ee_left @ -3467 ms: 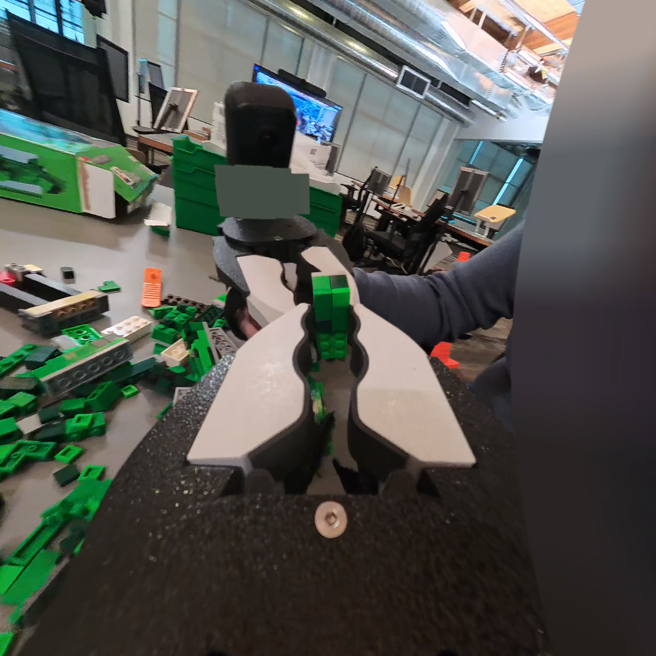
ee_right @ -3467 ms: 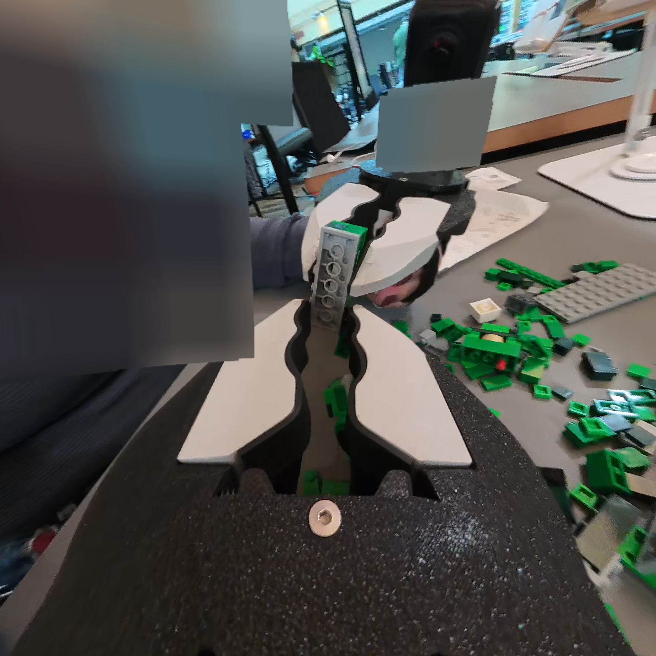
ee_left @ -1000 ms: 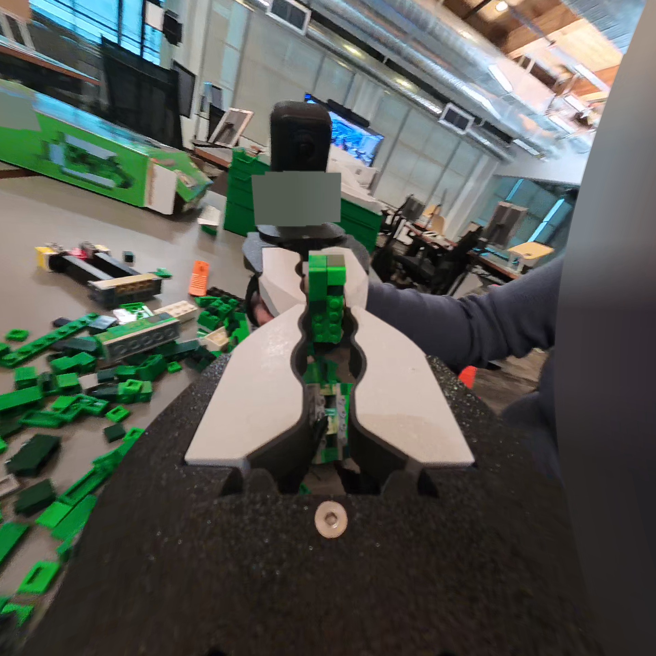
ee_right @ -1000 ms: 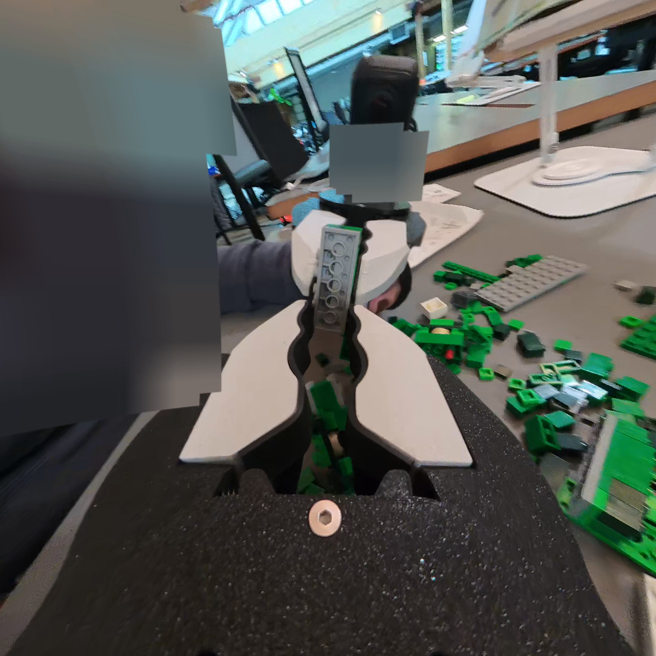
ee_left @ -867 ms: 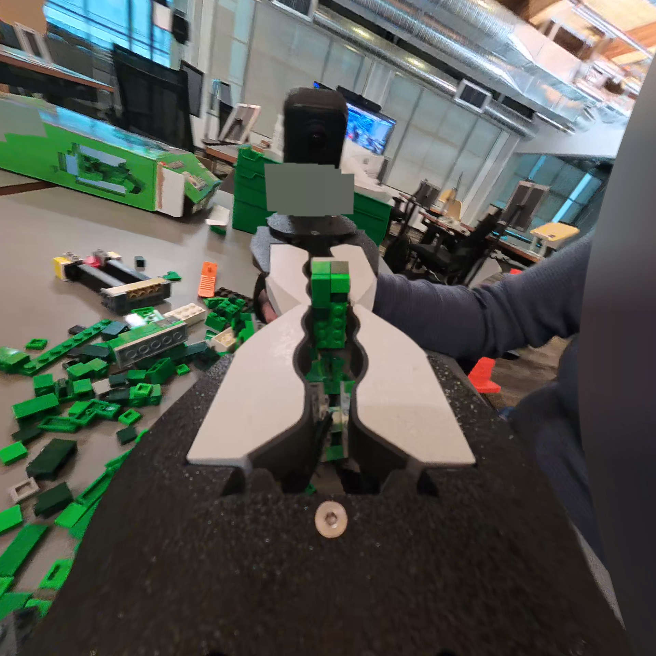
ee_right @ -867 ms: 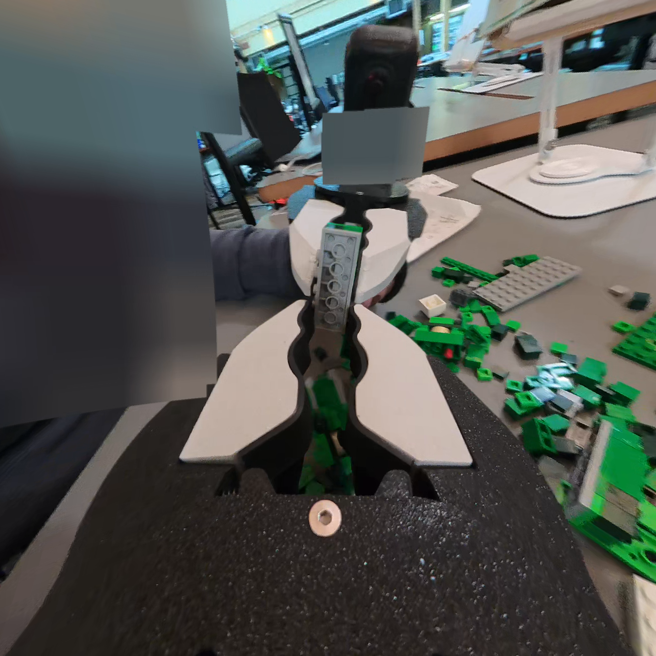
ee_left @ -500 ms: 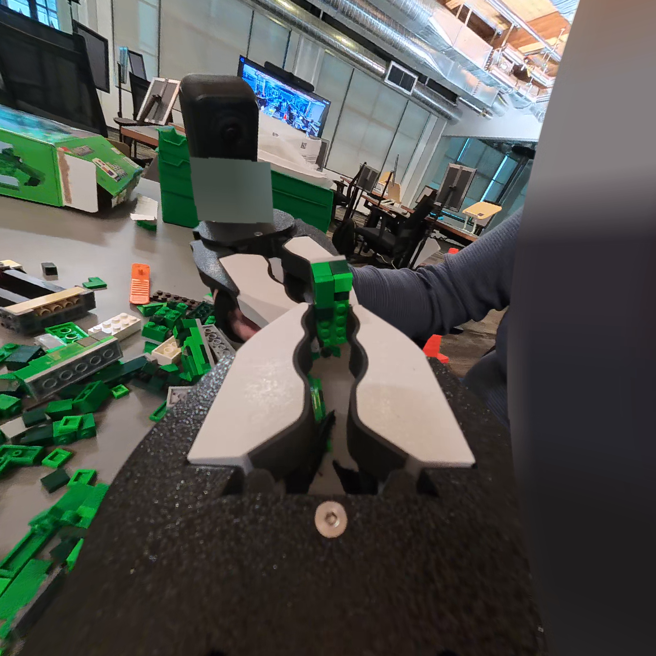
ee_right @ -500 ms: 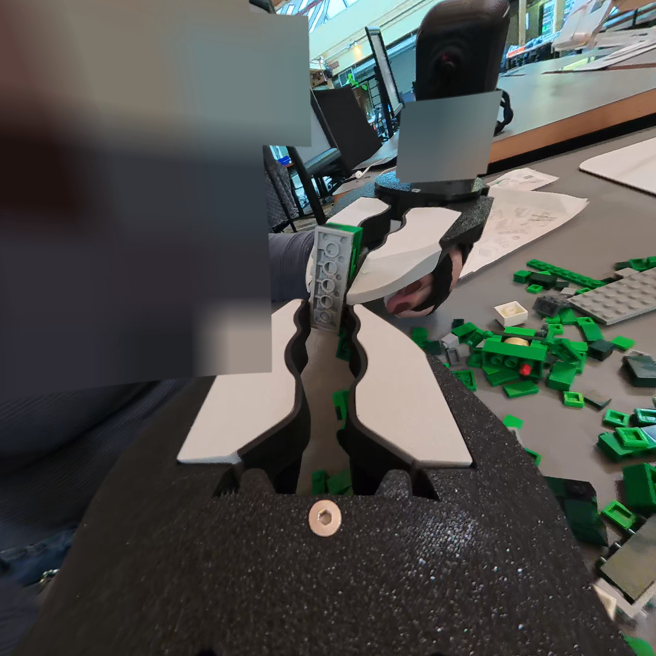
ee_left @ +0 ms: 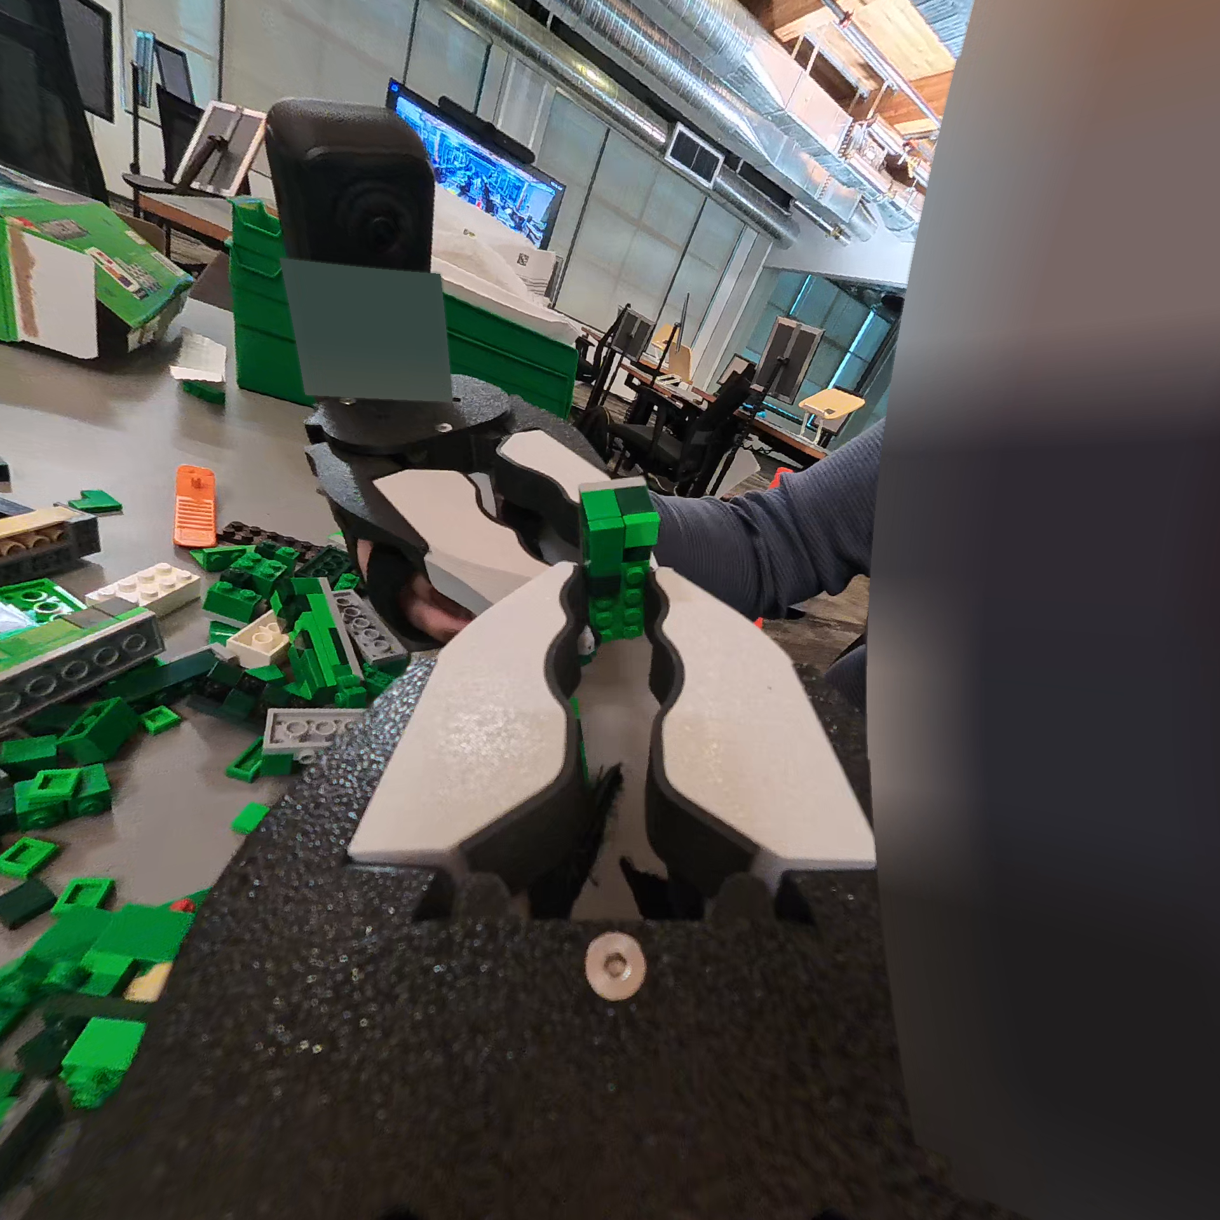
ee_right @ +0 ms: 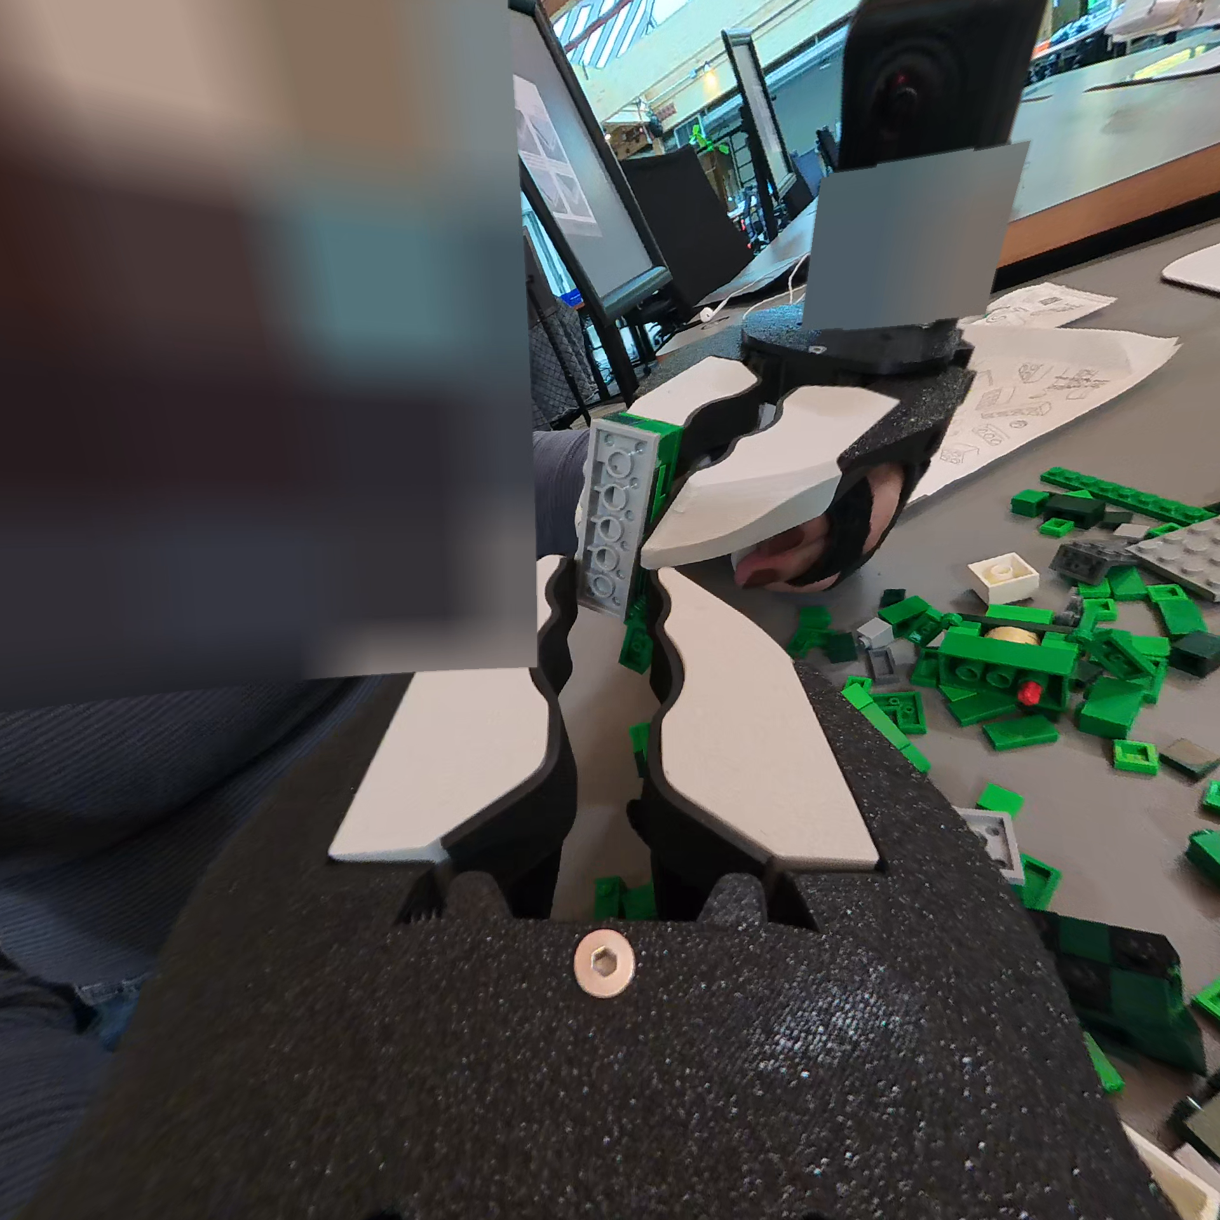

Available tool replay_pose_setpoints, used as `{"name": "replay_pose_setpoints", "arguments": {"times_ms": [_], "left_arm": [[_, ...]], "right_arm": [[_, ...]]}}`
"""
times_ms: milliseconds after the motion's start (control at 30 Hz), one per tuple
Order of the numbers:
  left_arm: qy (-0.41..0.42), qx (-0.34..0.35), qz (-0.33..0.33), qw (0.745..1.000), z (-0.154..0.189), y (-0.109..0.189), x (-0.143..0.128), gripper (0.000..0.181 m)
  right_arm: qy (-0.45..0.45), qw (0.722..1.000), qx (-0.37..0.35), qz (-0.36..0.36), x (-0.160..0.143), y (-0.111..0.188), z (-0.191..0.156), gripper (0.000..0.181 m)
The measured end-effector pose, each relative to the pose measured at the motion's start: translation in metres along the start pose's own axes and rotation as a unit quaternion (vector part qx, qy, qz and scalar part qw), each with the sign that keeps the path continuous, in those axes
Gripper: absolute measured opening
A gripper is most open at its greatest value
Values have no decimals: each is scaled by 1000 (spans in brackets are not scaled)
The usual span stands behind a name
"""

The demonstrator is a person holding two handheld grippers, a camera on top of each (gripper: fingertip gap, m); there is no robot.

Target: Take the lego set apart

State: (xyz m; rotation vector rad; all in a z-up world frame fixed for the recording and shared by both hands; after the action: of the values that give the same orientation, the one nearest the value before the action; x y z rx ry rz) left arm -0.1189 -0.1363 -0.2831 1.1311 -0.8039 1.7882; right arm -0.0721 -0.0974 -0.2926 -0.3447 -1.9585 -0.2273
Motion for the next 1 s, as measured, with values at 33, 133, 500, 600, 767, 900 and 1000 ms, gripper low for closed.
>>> {"name": "replay_pose_setpoints", "arguments": {"times_ms": [33, 133, 500, 600, 767, 900, 1000], "left_arm": [[5, -7, -1, 1000, 1, 0, 0, 17], [14, -17, -2, 1000, 2, 0, -1, 17], [7, 51, 26, 998, -12, 9, 4, 16], [-11, 123, 5, 992, -24, 13, 2, 17], [-15, 137, 0, 990, -26, 10, 2, 16], [-11, 81, 8, 997, -14, 8, 4, 17], [-11, 50, -1, 999, -7, 4, 2, 18]], "right_arm": [[-1, 1000, 3, 0, 0, -1, -1, 20], [-3, 1000, 8, -3, -1, -2, -1, 20], [15, 997, -75, 20, 4, 4, 11, 18], [54, 983, -177, 9, 6, 14, 23, 35], [65, 973, -218, -46, -1, 9, 27, 19], [72, 983, -163, -40, 3, 2, 14, 18], [61, 992, -108, -29, 1, 0, 5, 18]]}}
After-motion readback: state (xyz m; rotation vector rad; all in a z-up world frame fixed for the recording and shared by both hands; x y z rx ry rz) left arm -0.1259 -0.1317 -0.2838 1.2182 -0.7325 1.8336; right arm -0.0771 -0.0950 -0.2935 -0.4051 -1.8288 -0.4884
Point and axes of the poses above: each gripper's, where its closed fingertips meet, y back along the fingers, x out of its top, z = x × y across the jaws, the point moved 4 cm from there along y, back along the fingers
